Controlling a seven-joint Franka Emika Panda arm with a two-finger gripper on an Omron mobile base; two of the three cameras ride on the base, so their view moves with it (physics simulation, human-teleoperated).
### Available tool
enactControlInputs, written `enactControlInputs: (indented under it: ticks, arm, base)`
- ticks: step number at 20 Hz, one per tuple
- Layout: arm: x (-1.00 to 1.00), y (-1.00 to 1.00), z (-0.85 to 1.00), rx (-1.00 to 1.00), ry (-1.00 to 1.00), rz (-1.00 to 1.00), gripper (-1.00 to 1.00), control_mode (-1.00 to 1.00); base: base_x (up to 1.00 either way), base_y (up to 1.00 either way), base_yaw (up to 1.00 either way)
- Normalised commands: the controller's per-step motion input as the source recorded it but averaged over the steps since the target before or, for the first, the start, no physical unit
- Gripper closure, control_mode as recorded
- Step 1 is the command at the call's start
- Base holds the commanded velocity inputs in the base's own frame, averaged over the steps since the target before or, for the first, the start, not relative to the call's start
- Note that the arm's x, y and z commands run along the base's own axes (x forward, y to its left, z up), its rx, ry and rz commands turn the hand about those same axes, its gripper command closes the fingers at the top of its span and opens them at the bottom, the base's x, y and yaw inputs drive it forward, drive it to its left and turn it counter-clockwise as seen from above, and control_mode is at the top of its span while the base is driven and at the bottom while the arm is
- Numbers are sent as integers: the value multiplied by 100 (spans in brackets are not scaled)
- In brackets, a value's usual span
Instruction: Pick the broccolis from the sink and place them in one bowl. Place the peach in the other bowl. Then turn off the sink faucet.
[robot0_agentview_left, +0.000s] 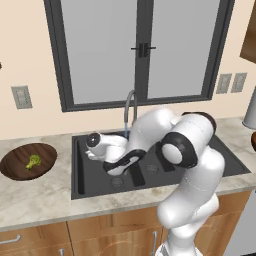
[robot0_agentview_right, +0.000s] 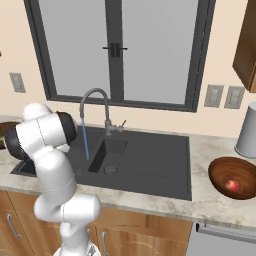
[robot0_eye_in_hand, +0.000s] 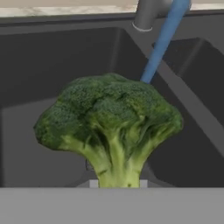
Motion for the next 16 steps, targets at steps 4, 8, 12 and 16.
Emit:
enactControlInputs:
  ticks: [4, 8, 12, 16]
  arm:
    - [-11, 0, 79, 0, 0, 0, 100, -100]
    - [-23, 0, 80, 0, 1, 3, 100, -100]
    - [-42, 0, 64, 0, 0, 7, 100, -100]
    - [-53, 1, 40, 0, 0, 9, 100, -100]
  base:
    - [0, 0, 0]
    - [0, 0, 0]
    - [0, 0, 0]
    - [0, 0, 0]
